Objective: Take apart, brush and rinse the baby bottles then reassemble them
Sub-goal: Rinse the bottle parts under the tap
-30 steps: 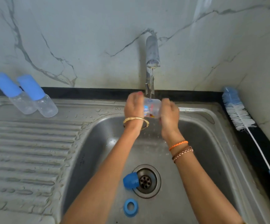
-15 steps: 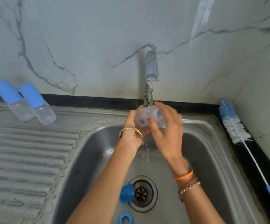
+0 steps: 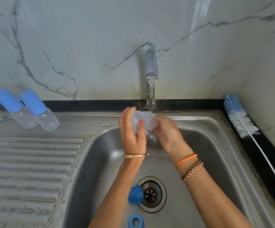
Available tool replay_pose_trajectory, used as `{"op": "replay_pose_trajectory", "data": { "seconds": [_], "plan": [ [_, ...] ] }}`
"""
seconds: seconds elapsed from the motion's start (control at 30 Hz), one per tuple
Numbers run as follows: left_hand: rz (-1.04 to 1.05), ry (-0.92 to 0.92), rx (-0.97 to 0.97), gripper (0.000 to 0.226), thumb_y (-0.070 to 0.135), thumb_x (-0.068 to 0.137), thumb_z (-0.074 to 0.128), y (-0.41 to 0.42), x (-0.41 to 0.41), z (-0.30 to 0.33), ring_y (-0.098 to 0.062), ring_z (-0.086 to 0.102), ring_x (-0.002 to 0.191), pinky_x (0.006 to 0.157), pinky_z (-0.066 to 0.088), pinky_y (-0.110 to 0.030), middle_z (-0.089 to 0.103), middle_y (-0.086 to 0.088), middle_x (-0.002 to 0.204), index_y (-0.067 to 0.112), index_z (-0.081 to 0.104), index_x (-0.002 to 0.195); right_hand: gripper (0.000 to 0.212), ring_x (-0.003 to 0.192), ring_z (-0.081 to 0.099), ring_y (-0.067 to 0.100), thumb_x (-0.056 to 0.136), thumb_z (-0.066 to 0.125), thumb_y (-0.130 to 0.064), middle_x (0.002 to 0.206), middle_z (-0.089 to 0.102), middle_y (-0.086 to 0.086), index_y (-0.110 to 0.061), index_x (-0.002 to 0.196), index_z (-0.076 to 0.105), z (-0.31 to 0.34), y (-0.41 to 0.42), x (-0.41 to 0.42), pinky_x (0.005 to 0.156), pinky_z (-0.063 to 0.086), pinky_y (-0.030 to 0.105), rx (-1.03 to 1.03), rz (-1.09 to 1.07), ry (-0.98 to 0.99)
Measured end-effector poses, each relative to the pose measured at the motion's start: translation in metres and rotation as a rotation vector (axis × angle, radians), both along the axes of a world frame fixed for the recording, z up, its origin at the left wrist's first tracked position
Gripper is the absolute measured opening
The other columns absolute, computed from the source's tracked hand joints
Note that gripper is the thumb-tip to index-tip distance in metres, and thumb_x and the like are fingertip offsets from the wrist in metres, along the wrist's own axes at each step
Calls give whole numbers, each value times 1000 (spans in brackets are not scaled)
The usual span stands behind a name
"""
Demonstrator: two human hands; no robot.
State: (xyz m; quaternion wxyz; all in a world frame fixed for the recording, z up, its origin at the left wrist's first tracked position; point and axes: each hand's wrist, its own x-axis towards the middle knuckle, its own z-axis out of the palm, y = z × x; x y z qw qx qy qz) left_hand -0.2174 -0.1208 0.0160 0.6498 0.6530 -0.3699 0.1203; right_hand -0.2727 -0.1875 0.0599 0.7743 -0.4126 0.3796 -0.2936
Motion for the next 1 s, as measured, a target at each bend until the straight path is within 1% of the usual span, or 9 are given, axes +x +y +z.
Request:
{"op": "replay_pose_trajectory", "data": {
  "seconds": [0.07, 0.13, 0.23, 0.33, 0.43, 0.53, 0.7, 0.8, 1.0],
  "plan": [
    [-99, 584, -63, 30, 27, 92, 46, 7, -3, 2, -21, 50, 119, 94, 47, -33, 50, -1, 126, 33, 46, 121, 12, 84, 58, 14, 93, 53, -12, 93, 63, 3, -11, 96, 65, 5, 7, 0, 72, 47, 22, -451, -44, 174],
    [-300, 1033, -209, 27, 12, 94, 43, 10, -4, 5, -23, 59, 103, 73, 55, -28, 57, -7, 113, 24, 53, 116, 30, 104, 55, 13, 88, 62, -13, 115, 60, 1, -10, 117, 61, 10, 11, -3, 90, 43, 20, -819, -48, 294],
    [-551, 1340, -383, 24, 10, 94, 38, 9, -4, 9, -15, 67, 72, 54, 55, -23, 67, -6, 87, 13, 63, 96, 40, 113, 50, 11, 82, 66, -7, 126, 56, 4, -10, 122, 60, 15, 20, -10, 94, 30, 7, -1107, -45, 307],
    [-586, 1422, -390, 22, 14, 93, 38, 5, -7, 10, -15, 67, 64, 52, 54, -22, 68, -5, 77, 10, 60, 94, 41, 109, 50, 6, 77, 68, -1, 123, 59, 4, -9, 118, 63, 5, 29, -17, 94, 31, 3, -1128, -140, 273],
    [-587, 1445, -317, 21, 17, 94, 42, 1, -8, 12, -17, 66, 68, 59, 55, -25, 68, -7, 78, 5, 58, 95, 40, 105, 56, 9, 76, 71, -4, 113, 60, -5, -11, 114, 64, 4, 21, -21, 96, 45, 27, -974, -195, 244],
    [-529, 1427, -255, 20, 22, 95, 45, -5, 2, 18, -19, 61, 79, 72, 53, -27, 63, -10, 88, 6, 57, 94, 43, 104, 60, 15, 75, 74, -10, 113, 63, 0, -11, 116, 63, 11, 9, -16, 95, 49, 36, -912, -170, 224],
    [-595, 1445, -244, 26, 25, 97, 43, -8, 6, 23, -21, 66, 81, 65, 57, -27, 71, -10, 83, 5, 60, 97, 56, 103, 49, -1, 78, 73, -20, 111, 53, -23, -20, 129, 50, 8, 11, -14, 89, 41, 13, -946, -96, 268],
    [-596, 1471, -188, 29, 28, 98, 41, -3, -2, 13, -17, 70, 72, 64, 58, -25, 72, -8, 81, 6, 60, 99, 55, 105, 56, 15, 76, 69, -35, 116, 61, -7, -21, 126, 52, -2, 11, -14, 89, 48, 34, -946, 42, 327],
    [-289, 1646, 1, 11, 9, 95, 45, 15, 6, -13, -29, 56, 84, 76, 47, -35, 56, -18, 106, 5, 55, 92, 44, 102, 57, 27, 86, 59, -40, 116, 62, 5, -21, 124, 51, -3, 1, -16, 81, 49, 40, -1192, 183, 581]
  ]
}}
